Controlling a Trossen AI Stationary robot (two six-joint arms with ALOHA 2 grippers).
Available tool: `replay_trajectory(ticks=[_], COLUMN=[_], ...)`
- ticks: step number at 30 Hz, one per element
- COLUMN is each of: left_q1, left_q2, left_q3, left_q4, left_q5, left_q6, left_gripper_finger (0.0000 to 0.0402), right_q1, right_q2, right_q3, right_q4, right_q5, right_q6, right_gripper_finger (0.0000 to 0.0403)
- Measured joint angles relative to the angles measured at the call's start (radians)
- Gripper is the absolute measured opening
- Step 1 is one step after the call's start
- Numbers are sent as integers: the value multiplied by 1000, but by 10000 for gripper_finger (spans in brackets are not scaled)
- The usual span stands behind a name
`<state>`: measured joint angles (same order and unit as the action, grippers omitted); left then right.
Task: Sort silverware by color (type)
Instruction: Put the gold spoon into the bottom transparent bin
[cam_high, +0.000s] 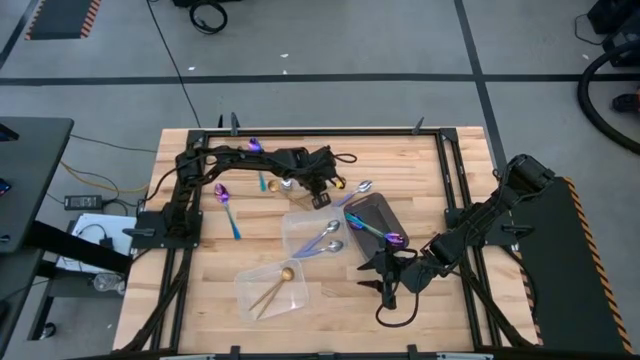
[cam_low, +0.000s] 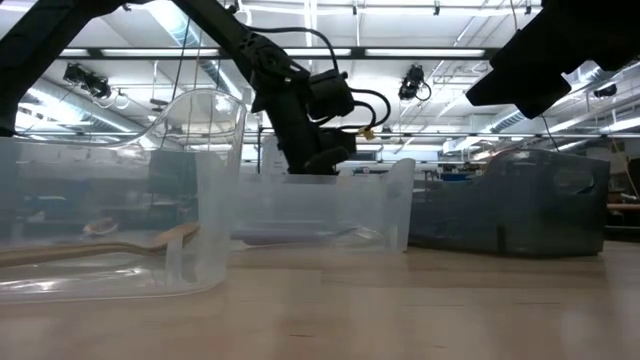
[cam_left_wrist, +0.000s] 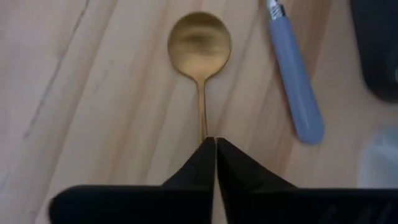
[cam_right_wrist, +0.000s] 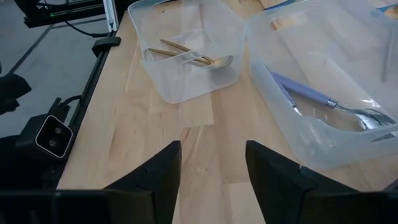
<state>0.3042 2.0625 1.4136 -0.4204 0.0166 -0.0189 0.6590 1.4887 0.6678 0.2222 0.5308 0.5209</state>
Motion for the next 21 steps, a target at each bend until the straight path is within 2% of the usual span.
replay_trajectory(ticks=[7,10,17,21], left_q1=[-19,-22,-22,-21], left_q2=[20,37,64,74], left_q3=[2,0,2,6], left_q4=[58,72,89,68], left_q5=[-33,-35,-39,-13], left_q6=[26,8,-3,5], left_gripper_finger=[122,148,157,132], right_q1=[0,0,0,0], right_q2=[0,0,0,0], right_q3=[0,0,0,0], right_q4=[1,9,16,22], right_q5=[0,0,0,0], right_q6=[0,-4,-15,-21], right_gripper_finger=[186,186,186,186])
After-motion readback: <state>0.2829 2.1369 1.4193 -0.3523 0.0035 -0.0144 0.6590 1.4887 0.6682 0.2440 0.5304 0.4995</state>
